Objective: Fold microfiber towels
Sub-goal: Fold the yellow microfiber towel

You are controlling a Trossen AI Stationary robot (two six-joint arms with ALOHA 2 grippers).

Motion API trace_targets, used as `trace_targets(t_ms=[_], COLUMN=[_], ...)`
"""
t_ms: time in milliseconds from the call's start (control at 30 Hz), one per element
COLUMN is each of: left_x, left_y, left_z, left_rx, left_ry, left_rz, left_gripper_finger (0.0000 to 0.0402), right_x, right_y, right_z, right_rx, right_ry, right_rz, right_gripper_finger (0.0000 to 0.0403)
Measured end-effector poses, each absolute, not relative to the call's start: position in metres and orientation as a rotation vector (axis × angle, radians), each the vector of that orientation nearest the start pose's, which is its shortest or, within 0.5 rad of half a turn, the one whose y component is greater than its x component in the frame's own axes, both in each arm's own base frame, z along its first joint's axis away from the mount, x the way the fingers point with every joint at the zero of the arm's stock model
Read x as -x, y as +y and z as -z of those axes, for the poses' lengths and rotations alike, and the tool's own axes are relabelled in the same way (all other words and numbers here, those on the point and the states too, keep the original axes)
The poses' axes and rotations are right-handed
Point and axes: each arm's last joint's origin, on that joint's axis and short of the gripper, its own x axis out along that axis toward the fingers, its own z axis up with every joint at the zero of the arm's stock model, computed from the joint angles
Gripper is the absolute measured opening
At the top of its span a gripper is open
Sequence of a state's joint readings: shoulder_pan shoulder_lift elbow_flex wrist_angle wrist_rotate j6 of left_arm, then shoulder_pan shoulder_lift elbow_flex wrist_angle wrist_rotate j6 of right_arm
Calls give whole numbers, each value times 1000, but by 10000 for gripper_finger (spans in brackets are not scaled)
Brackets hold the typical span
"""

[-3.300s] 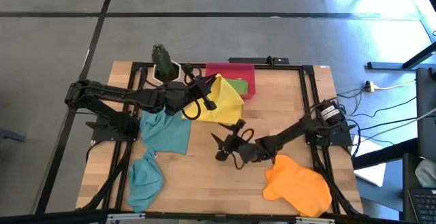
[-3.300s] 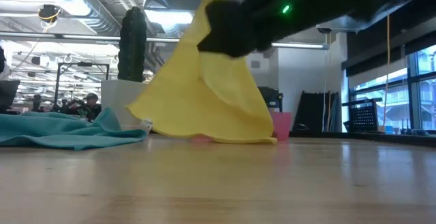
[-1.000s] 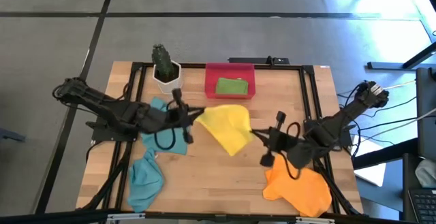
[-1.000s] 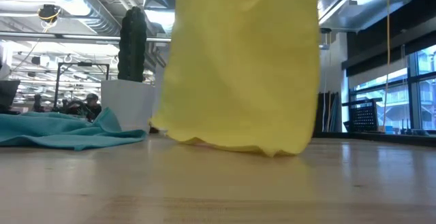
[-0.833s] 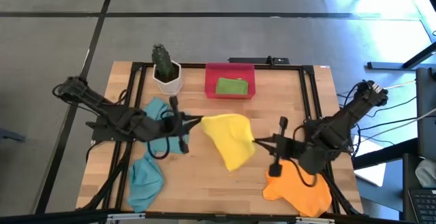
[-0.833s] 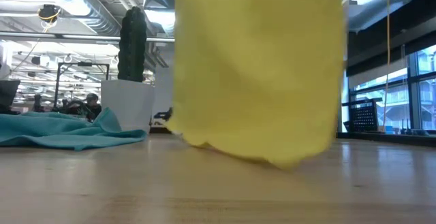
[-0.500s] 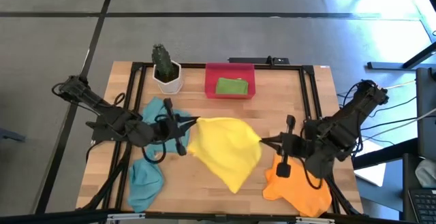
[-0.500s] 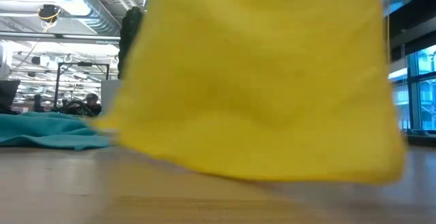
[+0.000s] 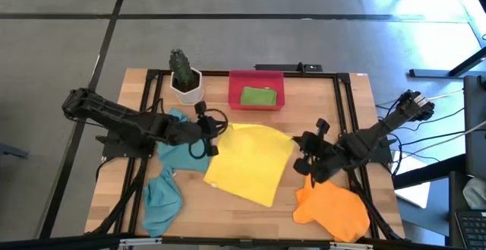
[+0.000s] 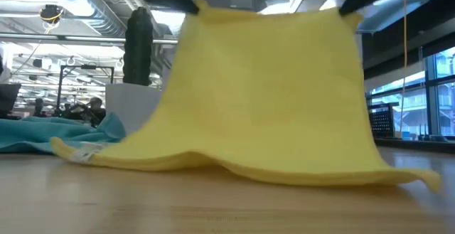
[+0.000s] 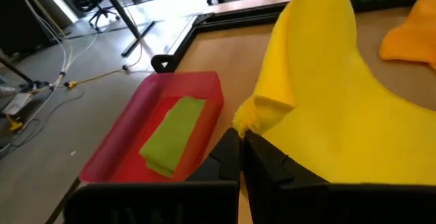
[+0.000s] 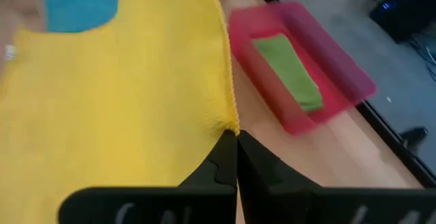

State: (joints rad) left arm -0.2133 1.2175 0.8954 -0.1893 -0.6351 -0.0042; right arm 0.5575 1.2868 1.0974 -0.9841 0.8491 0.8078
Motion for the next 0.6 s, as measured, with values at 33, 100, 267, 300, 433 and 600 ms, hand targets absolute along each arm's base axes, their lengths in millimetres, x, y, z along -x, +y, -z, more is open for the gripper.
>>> trace_targets(t_ms=[33,100,267,300,433,600], left_x=[-258,-259,-260,-260,-260,-261], left_y=[-33,-22,4,8,21,27], left_z=[-281,-272,-256,-254,-252,-255], left_rx=[-205,-206,-145,-132,-98,-112], left_ry=[470,472,421,414,373,340], left_rz=[-415,-433,-434,-421,-406,-418], left_gripper_finger=[0,0,0,0,0,0], right_x=[-209,-211,-211,-211,-211,-207], right_y=[100,90,67,63,48,31], right_z=[-286,-279,-274,-274,-278,-286], right_rx=[10,18,51,61,88,95], right_ry=[721,752,823,835,855,852], right_rz=[590,629,734,747,783,815], right_gripper_finger=[0,0,0,0,0,0])
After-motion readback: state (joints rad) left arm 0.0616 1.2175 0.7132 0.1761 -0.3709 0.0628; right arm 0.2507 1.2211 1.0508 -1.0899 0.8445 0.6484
